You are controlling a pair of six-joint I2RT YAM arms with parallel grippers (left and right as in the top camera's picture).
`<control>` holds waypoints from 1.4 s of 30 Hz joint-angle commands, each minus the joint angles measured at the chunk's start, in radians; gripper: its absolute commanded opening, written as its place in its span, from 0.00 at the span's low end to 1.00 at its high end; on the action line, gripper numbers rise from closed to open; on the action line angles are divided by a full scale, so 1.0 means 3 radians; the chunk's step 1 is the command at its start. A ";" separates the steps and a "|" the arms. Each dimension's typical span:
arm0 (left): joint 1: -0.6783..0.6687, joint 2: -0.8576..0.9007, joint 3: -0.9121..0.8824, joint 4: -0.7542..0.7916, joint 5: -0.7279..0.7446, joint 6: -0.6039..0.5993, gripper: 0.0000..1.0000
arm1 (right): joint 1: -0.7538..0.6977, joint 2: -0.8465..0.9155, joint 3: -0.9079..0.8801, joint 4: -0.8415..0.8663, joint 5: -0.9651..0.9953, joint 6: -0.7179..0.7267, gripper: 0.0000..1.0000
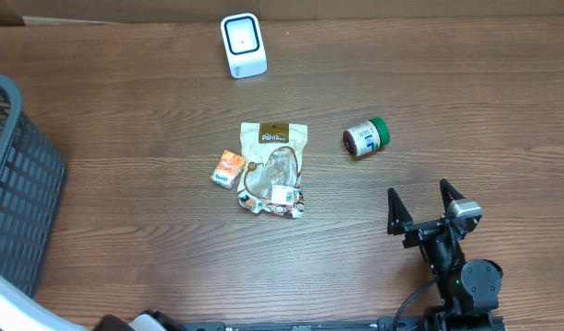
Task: Scan the item barcode
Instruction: 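Grasp a green wipes packet and drop it below the orange packet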
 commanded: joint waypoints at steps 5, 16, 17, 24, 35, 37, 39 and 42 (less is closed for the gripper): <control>-0.1342 -0.0224 -0.0041 -0.0881 0.0050 0.0247 0.04 | 0.0019 -0.0039 -0.0036 0.0017 0.0011 0.0023 1.00; -0.3019 0.0099 -0.1573 -0.0570 -0.0734 0.0041 0.05 | 0.0019 -0.0039 -0.0036 0.0017 0.0013 0.0023 1.00; -0.3066 0.0146 -0.1667 -0.0481 -0.0734 0.0024 0.04 | 0.0019 -0.0039 -0.0036 0.0017 0.0011 0.0023 1.00; -0.3166 0.0376 -0.1715 -0.0142 -0.0632 -0.0025 0.62 | 0.0019 -0.0039 -0.0036 0.0017 0.0011 0.0023 1.00; -0.2490 0.0352 0.0285 -0.0875 -0.0650 -0.0023 0.76 | 0.0019 -0.0039 -0.0036 0.0017 0.0011 0.0023 1.00; -0.2200 0.0352 0.0651 -0.0968 -0.0687 -0.0037 0.80 | 0.0019 -0.0039 -0.0036 0.0017 0.0011 0.0023 1.00; -0.1843 0.0352 0.0898 -0.1031 -0.0718 -0.0112 0.88 | 0.0019 -0.0039 -0.0036 0.0017 0.0011 0.0023 1.00; -0.1204 0.0352 0.1008 -0.1087 -0.0731 -0.0177 0.93 | 0.0019 -0.0039 -0.0036 0.0017 0.0011 0.0023 1.00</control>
